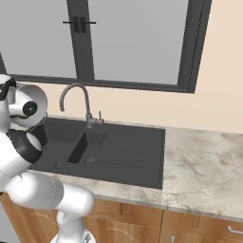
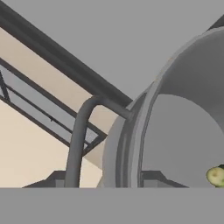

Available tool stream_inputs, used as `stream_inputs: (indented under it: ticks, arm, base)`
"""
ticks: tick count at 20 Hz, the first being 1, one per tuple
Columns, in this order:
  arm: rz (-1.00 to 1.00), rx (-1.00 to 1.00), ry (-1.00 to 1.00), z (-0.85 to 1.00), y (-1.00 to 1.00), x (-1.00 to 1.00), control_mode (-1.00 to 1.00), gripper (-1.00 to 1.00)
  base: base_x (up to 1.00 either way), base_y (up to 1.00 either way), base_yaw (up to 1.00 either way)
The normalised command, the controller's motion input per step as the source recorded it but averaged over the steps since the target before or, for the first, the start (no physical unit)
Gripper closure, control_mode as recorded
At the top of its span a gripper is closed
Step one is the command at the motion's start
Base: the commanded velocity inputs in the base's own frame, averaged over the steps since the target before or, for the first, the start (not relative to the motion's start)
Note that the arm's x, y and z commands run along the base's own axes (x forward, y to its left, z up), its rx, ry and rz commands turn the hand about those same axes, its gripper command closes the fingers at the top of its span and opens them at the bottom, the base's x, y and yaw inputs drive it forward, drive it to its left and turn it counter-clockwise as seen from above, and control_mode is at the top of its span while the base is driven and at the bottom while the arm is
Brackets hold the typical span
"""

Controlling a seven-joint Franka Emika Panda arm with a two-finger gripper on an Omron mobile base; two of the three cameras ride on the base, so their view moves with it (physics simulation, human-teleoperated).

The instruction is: Dump the broccoli from the pot into the sink. Then turn on the water and wash the broccoli. Then turn off the water and put the broccoli back in the pot.

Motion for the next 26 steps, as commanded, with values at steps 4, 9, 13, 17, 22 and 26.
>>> stream_inputs:
  ticks: [4, 9, 13, 17, 22, 26]
  arm:
    - [0.00, 0.11, -0.14, -0.21, 0.00, 0.11, -1.00, 1.00]
    - [0.00, 0.01, -0.22, -0.14, 0.00, 0.02, -1.00, 1.00]
    - [0.00, 0.00, -0.18, -0.15, -0.02, 0.24, -1.00, 1.00]
    - [0.00, 0.00, -0.08, -0.16, -0.03, 0.46, -1.00, 1.00]
    - [0.00, 0.00, -0.08, -0.14, 0.00, 0.32, -1.00, 1.00]
    - [0.00, 0.04, -0.13, -0.10, 0.00, 0.02, -1.00, 1.00]
  base:
    - [0.00, 0.00, 0.00]
    - [0.00, 0.00, 0.00]
    - [0.00, 0.00, 0.00]
    - [0.00, 0.00, 0.00]
    - [0.00, 0.00, 0.00]
    - [0.00, 0.00, 0.00]
